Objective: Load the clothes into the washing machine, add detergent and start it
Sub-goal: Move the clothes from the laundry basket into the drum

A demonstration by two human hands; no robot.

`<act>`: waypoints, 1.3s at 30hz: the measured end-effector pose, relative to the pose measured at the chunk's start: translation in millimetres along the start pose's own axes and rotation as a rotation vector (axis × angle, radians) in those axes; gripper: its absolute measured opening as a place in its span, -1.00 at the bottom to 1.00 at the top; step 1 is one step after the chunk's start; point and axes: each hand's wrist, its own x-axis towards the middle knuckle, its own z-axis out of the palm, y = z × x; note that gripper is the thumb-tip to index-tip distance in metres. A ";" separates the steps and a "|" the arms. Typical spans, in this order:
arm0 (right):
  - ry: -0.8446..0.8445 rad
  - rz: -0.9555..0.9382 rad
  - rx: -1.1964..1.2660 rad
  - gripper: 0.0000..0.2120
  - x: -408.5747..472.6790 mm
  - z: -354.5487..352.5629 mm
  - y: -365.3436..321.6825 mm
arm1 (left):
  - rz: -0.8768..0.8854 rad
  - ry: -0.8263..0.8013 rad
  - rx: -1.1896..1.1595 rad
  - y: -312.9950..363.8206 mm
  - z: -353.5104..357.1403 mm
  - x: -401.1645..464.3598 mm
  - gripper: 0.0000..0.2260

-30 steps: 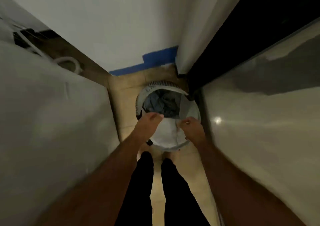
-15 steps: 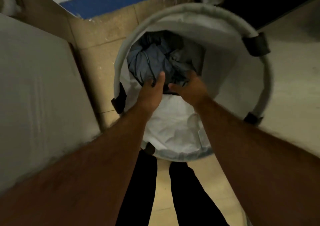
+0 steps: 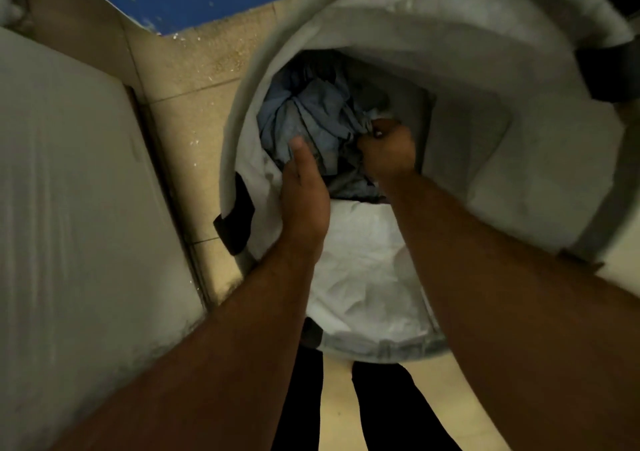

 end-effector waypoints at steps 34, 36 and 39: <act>-0.279 -0.217 0.653 -0.90 -452.4 -412.8 -360.2 | -0.335 -0.518 -0.717 321.5 -133.9 -467.4 -0.28; -0.246 -0.284 0.579 -0.85 -463.0 -428.3 -381.7 | -0.251 -0.526 -0.678 334.4 -133.3 -481.4 -0.39; -0.150 -0.344 0.450 -0.70 -465.3 -446.2 -397.1 | -0.131 -0.591 -0.609 355.8 -127.9 -503.0 -0.53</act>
